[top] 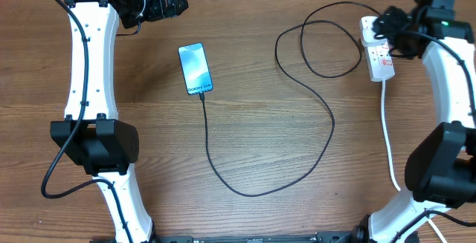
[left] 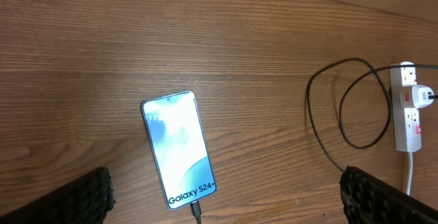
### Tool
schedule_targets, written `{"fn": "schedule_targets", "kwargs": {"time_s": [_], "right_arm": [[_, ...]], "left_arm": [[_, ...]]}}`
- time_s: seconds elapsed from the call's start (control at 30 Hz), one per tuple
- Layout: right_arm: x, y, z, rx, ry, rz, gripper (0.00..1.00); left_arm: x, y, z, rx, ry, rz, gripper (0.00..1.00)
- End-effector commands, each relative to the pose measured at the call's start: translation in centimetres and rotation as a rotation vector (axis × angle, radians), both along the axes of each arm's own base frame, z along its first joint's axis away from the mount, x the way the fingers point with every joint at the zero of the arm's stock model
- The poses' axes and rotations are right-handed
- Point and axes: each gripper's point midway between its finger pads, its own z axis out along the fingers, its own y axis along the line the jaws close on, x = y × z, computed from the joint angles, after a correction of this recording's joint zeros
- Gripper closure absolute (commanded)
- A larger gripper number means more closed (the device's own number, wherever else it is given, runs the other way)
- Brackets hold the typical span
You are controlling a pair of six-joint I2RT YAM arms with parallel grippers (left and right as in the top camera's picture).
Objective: Plug charger to phone and switch on socket
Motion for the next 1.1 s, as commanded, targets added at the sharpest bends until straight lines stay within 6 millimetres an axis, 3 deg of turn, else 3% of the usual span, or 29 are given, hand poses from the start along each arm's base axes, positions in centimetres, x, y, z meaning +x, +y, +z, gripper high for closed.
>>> {"fn": "schedule_targets", "kwargs": {"time_s": [0.0,0.3,0.57,1.07], "right_arm": [[-0.2,-3.8,0.8,-0.114,-0.005,-0.095,0.19],[0.3,-8.2,-3.9,-0.122,0.049,-0.136,0.15],[1.7,-8.9,-7.2,-0.134,0.061,-0.103,0.15],[2.2,-9.1,-12.7,-0.118,0.123,-0.095,0.14]], "left_arm": [[-0.1,-0.2,0.9,-0.007,-0.023,-0.01,0.0],[-0.1,-0.2,0.9,-0.007,-0.023,-0.01,0.0],[-0.1,-0.2,0.9,-0.007,-0.023,-0.01,0.0],[-0.1,-0.2,0.9,-0.007,-0.023,-0.01,0.0]]}}
